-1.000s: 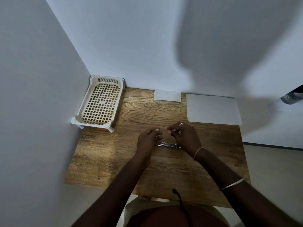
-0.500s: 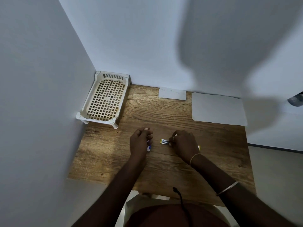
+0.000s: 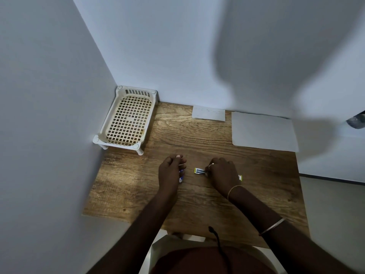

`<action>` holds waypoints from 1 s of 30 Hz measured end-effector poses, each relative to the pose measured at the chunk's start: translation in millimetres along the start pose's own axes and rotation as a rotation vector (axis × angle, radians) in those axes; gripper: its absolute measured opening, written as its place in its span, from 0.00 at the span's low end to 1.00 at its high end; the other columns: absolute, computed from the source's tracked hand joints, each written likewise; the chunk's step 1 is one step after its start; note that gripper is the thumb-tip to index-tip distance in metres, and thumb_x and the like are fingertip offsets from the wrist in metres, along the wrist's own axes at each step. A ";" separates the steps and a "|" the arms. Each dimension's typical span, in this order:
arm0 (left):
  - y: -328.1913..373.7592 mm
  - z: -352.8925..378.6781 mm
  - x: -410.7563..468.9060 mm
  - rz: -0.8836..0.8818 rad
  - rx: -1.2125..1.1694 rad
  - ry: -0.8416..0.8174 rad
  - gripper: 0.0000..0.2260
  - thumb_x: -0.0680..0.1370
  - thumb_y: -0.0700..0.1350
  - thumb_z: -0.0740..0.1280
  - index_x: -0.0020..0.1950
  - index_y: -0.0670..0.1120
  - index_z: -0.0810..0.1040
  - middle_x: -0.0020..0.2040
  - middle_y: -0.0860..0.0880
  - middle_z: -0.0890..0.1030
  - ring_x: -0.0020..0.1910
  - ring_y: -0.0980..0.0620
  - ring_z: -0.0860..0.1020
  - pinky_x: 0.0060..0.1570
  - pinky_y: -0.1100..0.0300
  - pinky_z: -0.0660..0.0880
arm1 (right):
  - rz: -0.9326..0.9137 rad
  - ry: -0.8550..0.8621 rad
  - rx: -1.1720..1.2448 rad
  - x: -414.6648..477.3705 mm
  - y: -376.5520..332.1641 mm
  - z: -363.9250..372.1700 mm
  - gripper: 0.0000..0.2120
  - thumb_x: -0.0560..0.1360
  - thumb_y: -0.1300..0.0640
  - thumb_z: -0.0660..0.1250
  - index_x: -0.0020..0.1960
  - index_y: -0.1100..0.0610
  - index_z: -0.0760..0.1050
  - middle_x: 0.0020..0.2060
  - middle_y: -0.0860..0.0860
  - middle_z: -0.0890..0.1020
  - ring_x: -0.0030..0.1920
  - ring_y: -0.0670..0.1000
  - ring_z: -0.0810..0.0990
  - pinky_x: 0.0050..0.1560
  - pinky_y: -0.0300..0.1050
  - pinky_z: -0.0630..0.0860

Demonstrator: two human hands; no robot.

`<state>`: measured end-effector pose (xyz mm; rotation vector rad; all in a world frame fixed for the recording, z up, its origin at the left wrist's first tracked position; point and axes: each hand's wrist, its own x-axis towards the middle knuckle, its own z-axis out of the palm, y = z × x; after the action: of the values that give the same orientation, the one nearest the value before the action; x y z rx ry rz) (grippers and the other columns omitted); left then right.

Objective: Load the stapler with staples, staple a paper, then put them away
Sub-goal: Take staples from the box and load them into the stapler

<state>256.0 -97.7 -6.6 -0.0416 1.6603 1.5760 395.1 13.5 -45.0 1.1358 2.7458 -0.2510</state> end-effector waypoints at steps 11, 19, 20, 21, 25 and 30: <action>-4.2 -0.1 -2.0 -0.002 0.046 -0.019 0.07 0.83 0.45 0.67 0.50 0.48 0.85 0.49 0.46 0.87 0.47 0.51 0.83 0.46 0.57 0.79 | 0.022 -0.032 0.067 -2.0 4.7 -7.6 0.13 0.76 0.48 0.69 0.58 0.48 0.82 0.55 0.48 0.81 0.58 0.54 0.77 0.56 0.52 0.73; -24.3 -3.9 0.2 0.163 0.605 -0.108 0.10 0.80 0.43 0.67 0.59 0.48 0.85 0.56 0.53 0.85 0.55 0.55 0.81 0.57 0.58 0.75 | 0.052 0.090 0.122 -23.5 18.6 -10.8 0.07 0.75 0.51 0.71 0.52 0.47 0.85 0.50 0.46 0.83 0.52 0.51 0.77 0.50 0.50 0.74; -26.9 -2.0 -0.9 0.181 0.660 -0.119 0.10 0.80 0.43 0.67 0.59 0.48 0.85 0.57 0.52 0.85 0.56 0.55 0.80 0.56 0.59 0.73 | 0.038 0.098 0.107 -24.0 17.8 -8.2 0.07 0.75 0.52 0.71 0.51 0.48 0.85 0.49 0.47 0.83 0.52 0.52 0.77 0.49 0.50 0.73; -29.7 -0.1 -1.7 0.191 0.699 -0.126 0.10 0.80 0.42 0.67 0.59 0.47 0.85 0.57 0.51 0.84 0.55 0.55 0.80 0.56 0.60 0.72 | 0.028 0.104 0.096 -23.7 16.8 -6.1 0.06 0.75 0.53 0.71 0.51 0.48 0.85 0.49 0.47 0.83 0.52 0.53 0.77 0.49 0.50 0.72; -38.6 4.8 -0.8 0.161 0.776 -0.154 0.13 0.79 0.41 0.66 0.62 0.47 0.84 0.63 0.46 0.83 0.57 0.52 0.80 0.52 0.63 0.73 | 0.020 0.097 0.084 -19.8 11.6 -0.4 0.06 0.74 0.53 0.70 0.50 0.48 0.85 0.49 0.47 0.82 0.53 0.54 0.77 0.49 0.51 0.71; -40.1 7.8 0.3 0.125 0.758 -0.194 0.15 0.79 0.38 0.65 0.64 0.48 0.83 0.71 0.42 0.78 0.67 0.49 0.78 0.66 0.54 0.75 | -0.006 0.095 0.128 -15.0 4.2 3.0 0.06 0.74 0.55 0.72 0.49 0.48 0.84 0.48 0.49 0.82 0.53 0.56 0.77 0.52 0.53 0.72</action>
<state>281.5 -99.5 -38.5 0.5957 2.0196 0.9090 408.8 5.5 -45.2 1.2005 2.8527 -0.3890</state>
